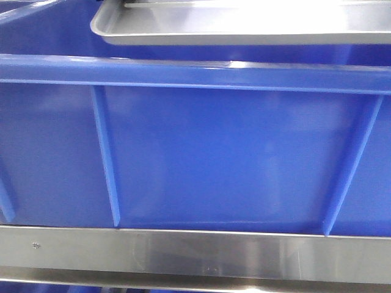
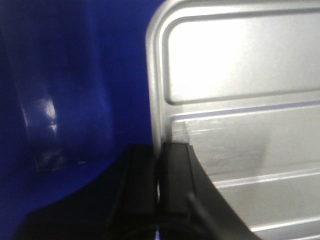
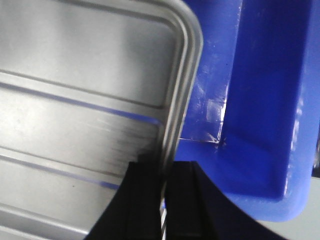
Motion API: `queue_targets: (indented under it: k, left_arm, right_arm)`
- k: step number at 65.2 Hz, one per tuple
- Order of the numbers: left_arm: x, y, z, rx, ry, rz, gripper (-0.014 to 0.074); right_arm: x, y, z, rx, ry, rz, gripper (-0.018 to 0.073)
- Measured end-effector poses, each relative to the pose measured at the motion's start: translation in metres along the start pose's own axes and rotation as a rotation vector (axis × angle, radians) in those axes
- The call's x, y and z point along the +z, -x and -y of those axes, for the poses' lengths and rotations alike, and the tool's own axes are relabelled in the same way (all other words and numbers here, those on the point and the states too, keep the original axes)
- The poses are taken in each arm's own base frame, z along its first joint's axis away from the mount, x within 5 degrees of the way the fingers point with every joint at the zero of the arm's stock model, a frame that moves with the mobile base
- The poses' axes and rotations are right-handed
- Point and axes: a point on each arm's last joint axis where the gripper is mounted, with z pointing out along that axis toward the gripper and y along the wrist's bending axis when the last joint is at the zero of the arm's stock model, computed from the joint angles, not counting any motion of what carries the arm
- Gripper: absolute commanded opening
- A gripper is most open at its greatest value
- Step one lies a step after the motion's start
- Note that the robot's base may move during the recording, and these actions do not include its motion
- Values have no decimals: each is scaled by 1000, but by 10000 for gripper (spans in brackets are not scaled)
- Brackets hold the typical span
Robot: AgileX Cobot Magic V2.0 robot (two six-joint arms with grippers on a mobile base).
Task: Grab silver tray and place in blue box
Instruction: 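Drive up to the blue bin holding the tray above it, then lower the tray into the blue bin with both grippers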
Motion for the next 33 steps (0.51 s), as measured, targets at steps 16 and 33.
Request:
queue_targets:
  k: [16,33]
  left_arm:
    - [0,0,0,0,0,0,-98]
    - [-6,6,-1,9,16,41,-98]
  right_arm:
    - [0,0,0,0,0,0,57]
    - [-6,6,-2,-17,25,45,57]
